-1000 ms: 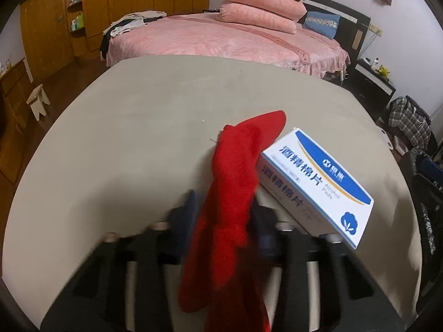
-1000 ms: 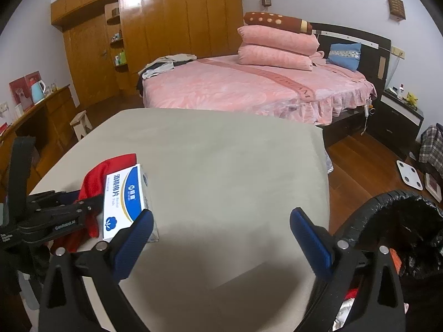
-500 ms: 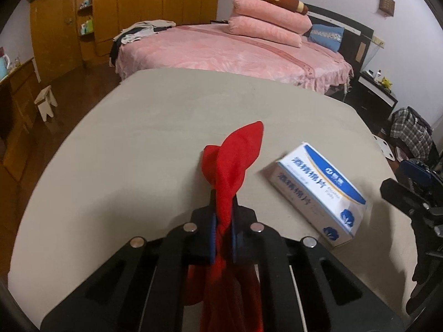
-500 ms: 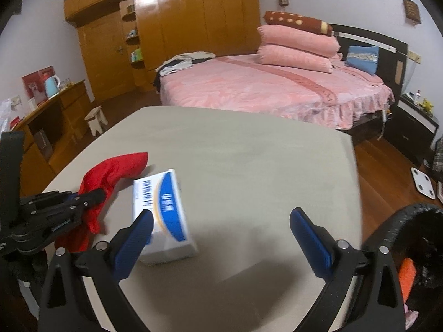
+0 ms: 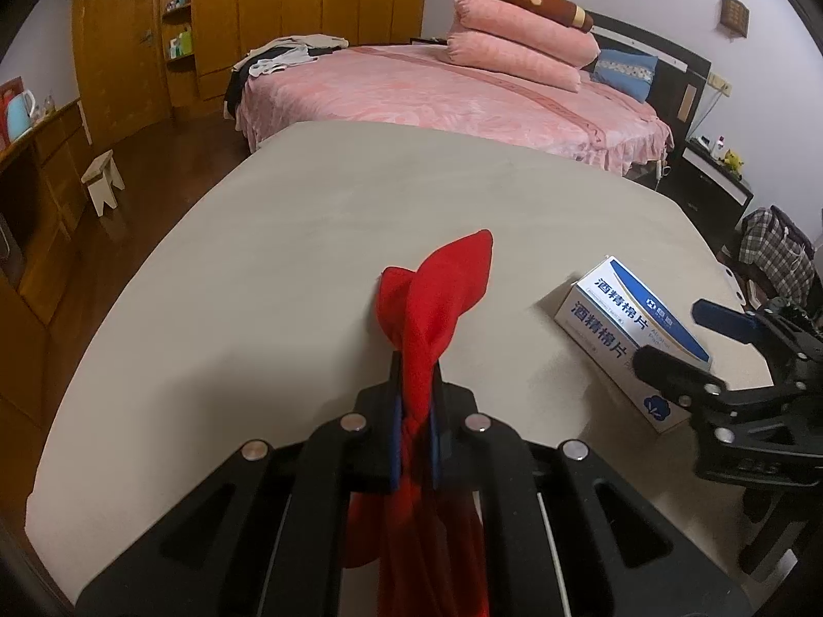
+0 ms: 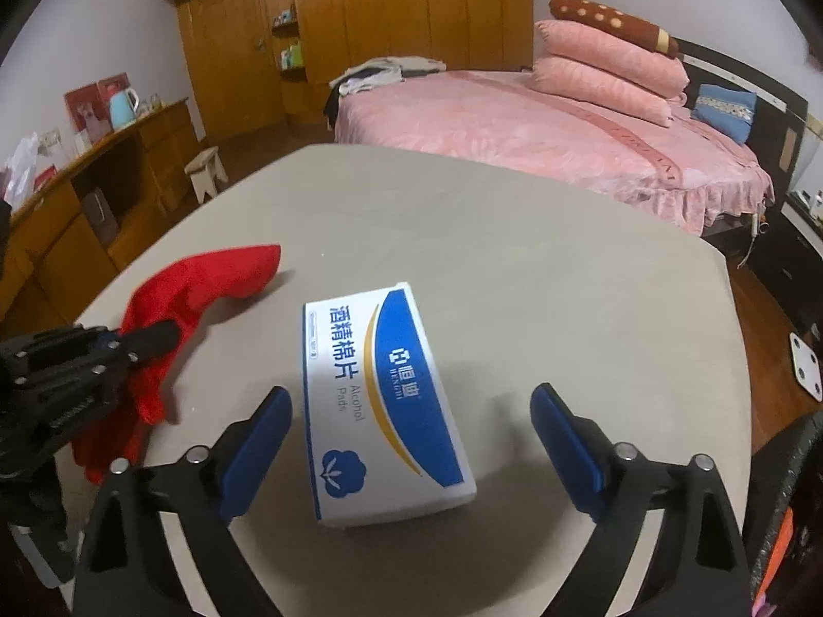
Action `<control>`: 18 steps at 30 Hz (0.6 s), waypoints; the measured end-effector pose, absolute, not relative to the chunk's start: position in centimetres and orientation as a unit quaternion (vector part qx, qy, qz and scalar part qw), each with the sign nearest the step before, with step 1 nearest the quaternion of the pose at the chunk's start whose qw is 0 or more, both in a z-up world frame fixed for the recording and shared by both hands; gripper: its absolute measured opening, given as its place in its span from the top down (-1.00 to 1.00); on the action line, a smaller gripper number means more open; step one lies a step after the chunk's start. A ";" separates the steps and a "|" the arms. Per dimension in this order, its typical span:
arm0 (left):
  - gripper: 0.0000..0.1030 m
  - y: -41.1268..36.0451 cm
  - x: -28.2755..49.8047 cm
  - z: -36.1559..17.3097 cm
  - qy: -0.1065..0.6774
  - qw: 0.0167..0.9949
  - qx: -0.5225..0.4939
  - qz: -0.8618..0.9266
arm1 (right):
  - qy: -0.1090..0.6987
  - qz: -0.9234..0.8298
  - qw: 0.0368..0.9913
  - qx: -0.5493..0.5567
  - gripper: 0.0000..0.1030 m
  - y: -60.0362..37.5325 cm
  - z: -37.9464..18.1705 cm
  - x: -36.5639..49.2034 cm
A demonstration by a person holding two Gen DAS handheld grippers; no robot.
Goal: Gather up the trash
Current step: 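Grasp the white-and-blue alcohol pads box with the right gripper, then carry the red cloth and alcohol pads box over the bin with both grippers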
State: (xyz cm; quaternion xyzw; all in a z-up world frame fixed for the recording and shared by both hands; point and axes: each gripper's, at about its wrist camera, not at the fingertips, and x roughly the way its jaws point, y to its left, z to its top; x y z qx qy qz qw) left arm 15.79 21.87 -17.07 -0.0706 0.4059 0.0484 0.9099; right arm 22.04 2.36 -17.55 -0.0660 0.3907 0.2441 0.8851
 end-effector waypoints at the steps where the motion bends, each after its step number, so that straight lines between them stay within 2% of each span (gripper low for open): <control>1: 0.87 21.9 15.8 -17.2 0.406 0.910 -0.071 0.048 | 0.393 0.244 0.884 -0.067 -0.71 2.5 -17.7 22.0; 3: 0.87 22.0 15.7 -17.2 0.406 0.910 -0.071 0.048 | 0.403 0.245 0.879 -0.068 -0.65 2.6 -18.2 22.4; 6: 0.87 22.0 15.7 -17.2 0.406 0.910 -0.072 0.048 | 0.414 0.248 0.873 -0.066 -0.47 2.8 -18.7 22.5; 8: 0.87 22.0 15.7 -17.3 0.406 0.910 -0.073 0.048 | 0.419 0.254 0.869 -0.062 -0.17 2.8 -18.8 22.5; 18: 0.87 21.2 15.0 -16.5 0.394 0.916 -0.071 0.039 | 0.417 0.249 0.873 -0.040 -0.11 1.5 -17.5 21.4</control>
